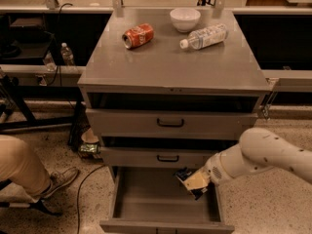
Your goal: Place rxbar blueberry into bottom drawer
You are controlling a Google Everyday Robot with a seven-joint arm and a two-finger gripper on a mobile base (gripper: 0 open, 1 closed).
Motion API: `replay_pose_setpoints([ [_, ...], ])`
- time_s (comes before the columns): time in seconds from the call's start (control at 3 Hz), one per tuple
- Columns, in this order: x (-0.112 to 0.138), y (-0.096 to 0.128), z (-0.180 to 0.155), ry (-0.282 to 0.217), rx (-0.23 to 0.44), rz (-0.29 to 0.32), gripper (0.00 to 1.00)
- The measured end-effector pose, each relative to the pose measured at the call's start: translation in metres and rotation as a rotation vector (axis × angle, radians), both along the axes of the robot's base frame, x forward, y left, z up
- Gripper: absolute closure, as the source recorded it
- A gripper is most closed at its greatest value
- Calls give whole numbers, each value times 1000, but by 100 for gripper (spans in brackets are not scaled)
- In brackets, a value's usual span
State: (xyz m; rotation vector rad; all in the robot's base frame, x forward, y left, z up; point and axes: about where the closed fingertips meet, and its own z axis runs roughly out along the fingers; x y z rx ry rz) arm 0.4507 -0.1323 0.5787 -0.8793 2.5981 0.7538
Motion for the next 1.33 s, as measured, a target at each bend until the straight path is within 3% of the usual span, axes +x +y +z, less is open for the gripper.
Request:
replay_pose_setpoints([
  [0.33, -5, 9, -69, 27, -23, 3, 100],
  [1.0, -5, 8, -80, 42, -22, -10, 100],
  [1.33, 0, 4, -110, 53, -22, -33, 100],
])
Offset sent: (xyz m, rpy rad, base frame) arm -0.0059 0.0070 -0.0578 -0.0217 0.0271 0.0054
